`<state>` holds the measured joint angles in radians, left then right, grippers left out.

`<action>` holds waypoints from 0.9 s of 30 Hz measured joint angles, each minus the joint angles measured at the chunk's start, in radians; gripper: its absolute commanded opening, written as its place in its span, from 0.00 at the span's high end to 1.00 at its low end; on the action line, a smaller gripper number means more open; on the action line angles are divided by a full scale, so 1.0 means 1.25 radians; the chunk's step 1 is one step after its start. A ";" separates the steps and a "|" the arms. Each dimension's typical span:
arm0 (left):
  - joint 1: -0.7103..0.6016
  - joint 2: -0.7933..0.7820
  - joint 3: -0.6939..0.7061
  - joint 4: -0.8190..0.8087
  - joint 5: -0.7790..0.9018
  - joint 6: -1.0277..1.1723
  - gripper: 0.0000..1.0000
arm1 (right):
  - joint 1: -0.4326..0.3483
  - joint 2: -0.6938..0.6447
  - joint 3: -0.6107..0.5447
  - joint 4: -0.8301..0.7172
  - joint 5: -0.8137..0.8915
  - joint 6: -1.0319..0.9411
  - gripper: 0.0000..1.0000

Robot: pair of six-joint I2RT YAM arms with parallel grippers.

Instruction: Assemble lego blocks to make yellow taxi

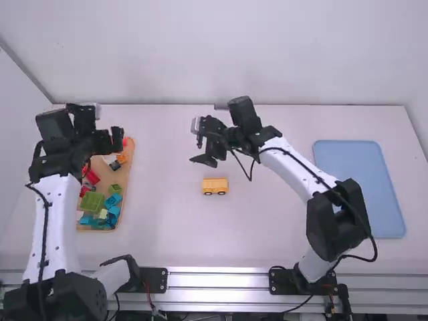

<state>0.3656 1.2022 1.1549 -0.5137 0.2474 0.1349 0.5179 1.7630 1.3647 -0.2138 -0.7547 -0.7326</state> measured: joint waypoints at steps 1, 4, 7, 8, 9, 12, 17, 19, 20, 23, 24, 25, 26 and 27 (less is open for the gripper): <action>0.009 0.000 -0.002 0.000 -0.020 -0.023 0.01 | 0.009 0.000 0.007 0.000 0.014 0.009 0.01; 0.043 0.000 -0.005 -0.002 -0.092 -0.119 0.01 | 0.045 0.000 0.042 -0.011 0.065 0.037 0.01; 0.056 0.000 -0.009 -0.003 -0.126 -0.164 0.01 | 0.064 0.000 0.060 -0.021 0.090 0.046 0.01; 0.058 0.000 -0.012 -0.009 -0.151 -0.186 0.01 | 0.076 0.000 0.067 -0.021 0.106 0.052 0.01; 0.058 0.000 -0.012 -0.016 -0.172 -0.203 0.00 | 0.085 0.000 0.070 -0.017 0.117 0.054 0.01; 0.061 0.000 -0.012 -0.036 -0.243 -0.276 0.01 | 0.102 0.000 0.073 -0.019 0.145 0.057 0.01; 0.115 0.000 -0.012 -0.045 -0.331 -0.390 0.01 | 0.112 0.000 0.073 -0.033 0.187 0.057 0.01; 0.143 0.000 -0.012 -0.044 -0.326 -0.396 0.01 | 0.108 0.000 0.073 -0.036 0.192 0.058 0.01; 0.181 0.000 -0.012 -0.044 -0.308 -0.395 0.01 | 0.101 0.000 0.073 -0.041 0.196 0.057 0.01; 0.226 0.009 -0.005 -0.086 -0.291 -0.389 0.01 | 0.086 0.000 0.073 -0.046 0.200 0.057 0.01; 0.233 0.027 0.007 -0.122 -0.295 -0.394 0.01 | 0.078 0.000 0.073 -0.048 0.201 0.057 0.01; 0.233 0.042 0.019 -0.145 -0.301 -0.399 0.01 | 0.073 0.000 0.073 -0.049 0.203 0.057 0.01; 0.232 0.054 0.027 -0.157 -0.303 -0.403 0.01 | 0.072 0.000 0.073 -0.049 0.203 0.058 0.01; 0.229 0.087 0.052 -0.187 -0.307 -0.407 0.01 | 0.067 0.000 0.073 -0.053 0.204 0.058 0.01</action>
<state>0.6521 1.3109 1.2198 -0.7471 -0.1364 -0.3744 0.6010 1.7630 1.4555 -0.2798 -0.4999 -0.6605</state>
